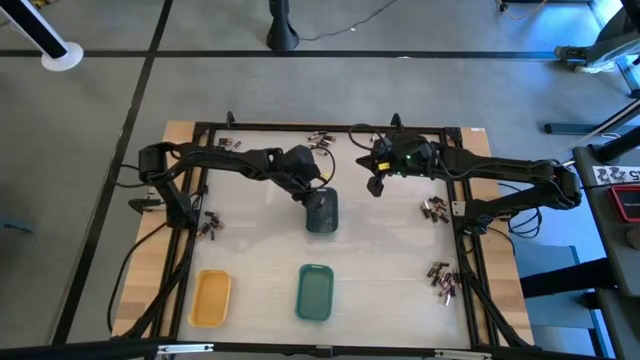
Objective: Sort batteries
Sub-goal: Put the large black battery into the blue bin, then put the small black battery into the yellow bin
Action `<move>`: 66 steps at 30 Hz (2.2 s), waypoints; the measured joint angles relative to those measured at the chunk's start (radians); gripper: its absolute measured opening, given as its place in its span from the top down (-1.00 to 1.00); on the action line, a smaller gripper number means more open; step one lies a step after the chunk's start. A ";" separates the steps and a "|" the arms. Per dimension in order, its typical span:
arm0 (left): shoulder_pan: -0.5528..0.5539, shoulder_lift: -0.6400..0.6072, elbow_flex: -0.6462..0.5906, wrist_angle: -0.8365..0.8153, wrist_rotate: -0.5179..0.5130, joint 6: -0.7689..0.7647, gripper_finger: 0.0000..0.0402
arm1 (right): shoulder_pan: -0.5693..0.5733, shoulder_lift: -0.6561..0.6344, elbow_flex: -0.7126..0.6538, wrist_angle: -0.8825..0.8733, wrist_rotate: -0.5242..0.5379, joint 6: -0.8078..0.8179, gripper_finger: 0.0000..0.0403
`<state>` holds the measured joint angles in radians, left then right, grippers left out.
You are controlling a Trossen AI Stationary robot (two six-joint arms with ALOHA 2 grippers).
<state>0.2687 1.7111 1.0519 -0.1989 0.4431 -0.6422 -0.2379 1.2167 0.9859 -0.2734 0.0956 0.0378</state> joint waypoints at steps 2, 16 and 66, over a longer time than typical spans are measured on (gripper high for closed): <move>0.000 0.000 0.000 0.000 0.000 -0.007 0.58 | 0.000 0.000 0.000 -0.009 0.000 -0.014 0.97; 0.072 -0.071 0.000 -0.076 0.058 0.045 0.20 | 0.001 0.001 0.000 -0.015 0.002 -0.043 0.97; 0.712 -0.246 0.000 -0.952 -0.546 0.624 0.35 | -0.007 0.006 0.000 0.121 0.130 -0.045 0.97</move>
<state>0.9811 1.4654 1.0515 -1.1508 -0.1027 -0.0185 -0.2451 1.2232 0.9859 -0.1528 0.2253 -0.0068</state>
